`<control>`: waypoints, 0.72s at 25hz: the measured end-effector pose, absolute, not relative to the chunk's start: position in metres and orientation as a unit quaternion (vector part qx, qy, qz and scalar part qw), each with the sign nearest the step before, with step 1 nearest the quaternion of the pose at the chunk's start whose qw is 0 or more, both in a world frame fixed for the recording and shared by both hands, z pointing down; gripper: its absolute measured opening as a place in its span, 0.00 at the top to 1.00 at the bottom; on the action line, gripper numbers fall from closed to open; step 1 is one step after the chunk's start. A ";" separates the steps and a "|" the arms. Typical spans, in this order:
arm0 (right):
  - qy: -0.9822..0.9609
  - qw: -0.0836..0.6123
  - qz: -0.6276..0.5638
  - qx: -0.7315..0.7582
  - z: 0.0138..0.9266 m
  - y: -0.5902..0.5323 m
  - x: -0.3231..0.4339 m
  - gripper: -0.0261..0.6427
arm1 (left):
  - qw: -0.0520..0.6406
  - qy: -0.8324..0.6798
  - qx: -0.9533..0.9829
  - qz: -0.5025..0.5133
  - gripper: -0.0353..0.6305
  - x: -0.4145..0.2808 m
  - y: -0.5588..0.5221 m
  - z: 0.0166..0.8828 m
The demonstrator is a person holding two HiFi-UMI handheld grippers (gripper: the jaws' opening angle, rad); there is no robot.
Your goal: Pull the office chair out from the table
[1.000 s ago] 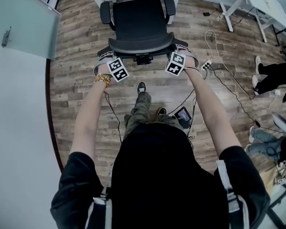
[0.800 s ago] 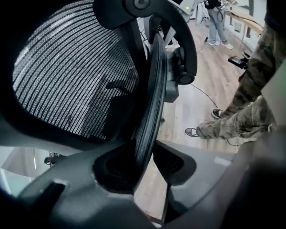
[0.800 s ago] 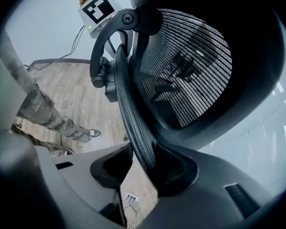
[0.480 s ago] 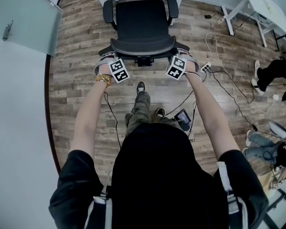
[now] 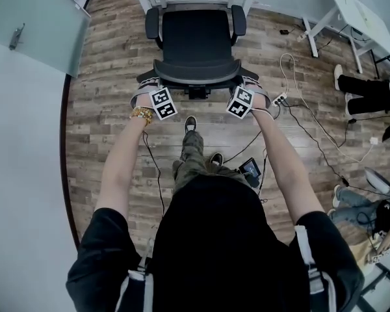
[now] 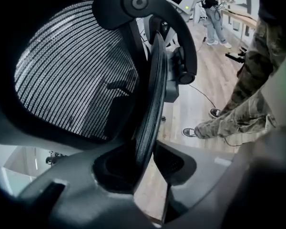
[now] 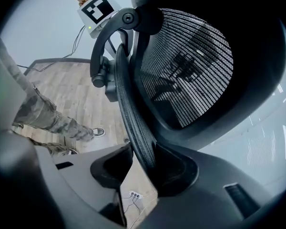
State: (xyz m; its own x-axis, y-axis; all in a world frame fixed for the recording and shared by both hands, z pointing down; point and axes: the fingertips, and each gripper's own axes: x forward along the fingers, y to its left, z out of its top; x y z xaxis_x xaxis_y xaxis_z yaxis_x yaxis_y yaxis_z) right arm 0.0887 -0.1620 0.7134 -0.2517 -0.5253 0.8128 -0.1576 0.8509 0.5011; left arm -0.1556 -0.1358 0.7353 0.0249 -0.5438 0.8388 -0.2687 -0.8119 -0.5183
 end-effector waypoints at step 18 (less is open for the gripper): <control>-0.770 0.578 -0.164 0.215 0.714 -0.120 0.086 0.77 | 0.094 0.298 -0.700 -0.642 0.73 -0.159 -0.095 0.737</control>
State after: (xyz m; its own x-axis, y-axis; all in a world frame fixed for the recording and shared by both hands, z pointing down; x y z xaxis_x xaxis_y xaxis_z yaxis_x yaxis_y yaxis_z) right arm 0.0855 -0.1197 0.7143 -0.2398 -0.5203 0.8196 -0.1415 0.8540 0.5007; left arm -0.1594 -0.0946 0.7370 -0.0011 -0.5371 0.8435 -0.2967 -0.8053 -0.5132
